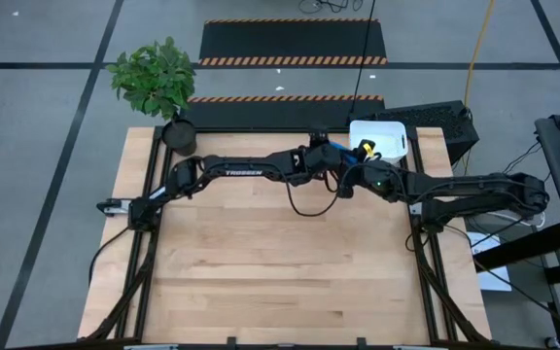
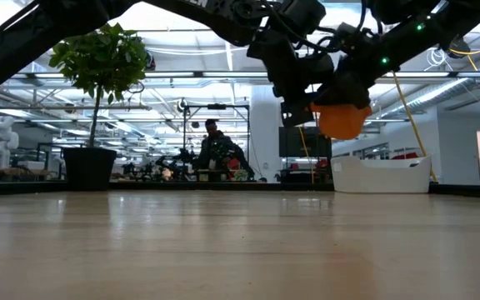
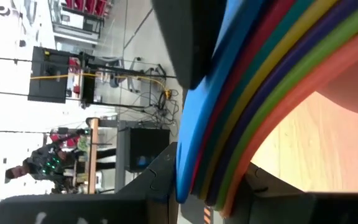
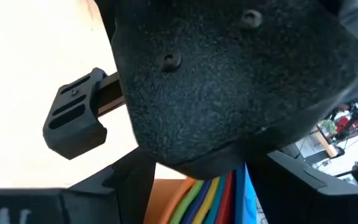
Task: Nest measuring cups in basket
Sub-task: Put the stacked measuring cups into the white bin
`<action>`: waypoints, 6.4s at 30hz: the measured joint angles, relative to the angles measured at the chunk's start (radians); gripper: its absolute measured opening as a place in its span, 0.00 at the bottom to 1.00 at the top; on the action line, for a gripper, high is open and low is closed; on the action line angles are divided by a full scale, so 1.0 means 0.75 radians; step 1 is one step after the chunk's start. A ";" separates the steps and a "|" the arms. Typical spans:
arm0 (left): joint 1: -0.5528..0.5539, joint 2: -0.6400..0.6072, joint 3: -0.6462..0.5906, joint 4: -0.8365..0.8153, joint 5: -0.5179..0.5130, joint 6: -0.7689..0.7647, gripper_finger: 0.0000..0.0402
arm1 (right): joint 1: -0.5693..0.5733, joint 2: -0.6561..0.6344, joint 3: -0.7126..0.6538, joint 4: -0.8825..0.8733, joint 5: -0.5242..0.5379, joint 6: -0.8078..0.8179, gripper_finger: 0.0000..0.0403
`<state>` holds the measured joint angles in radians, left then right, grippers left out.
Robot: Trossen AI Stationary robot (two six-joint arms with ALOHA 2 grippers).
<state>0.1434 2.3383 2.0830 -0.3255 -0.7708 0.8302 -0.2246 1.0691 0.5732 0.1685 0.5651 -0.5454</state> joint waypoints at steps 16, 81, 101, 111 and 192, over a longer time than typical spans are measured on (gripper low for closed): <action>-0.035 -0.003 0.001 0.040 -0.046 0.024 0.18 | -0.003 0.001 0.000 -0.027 0.164 -0.083 0.32; -0.047 -0.022 0.000 0.040 0.030 -0.003 0.01 | -0.003 0.001 0.001 -0.059 0.163 -0.037 0.18; -0.031 -0.022 0.003 -0.046 -0.005 -0.192 0.47 | -0.006 0.004 -0.001 -0.083 0.152 -0.015 0.12; 0.005 -0.099 0.006 -0.308 0.048 -0.356 0.61 | -0.009 -0.001 -0.004 -0.116 0.162 -0.021 0.12; -0.036 -0.240 -0.394 0.349 0.633 -0.017 0.47 | -0.012 -0.340 0.000 -0.427 -0.413 0.013 0.12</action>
<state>0.1165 2.1586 1.7874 -0.0635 -0.2959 0.8173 -0.2337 0.8139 0.5732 -0.1520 0.2554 -0.5358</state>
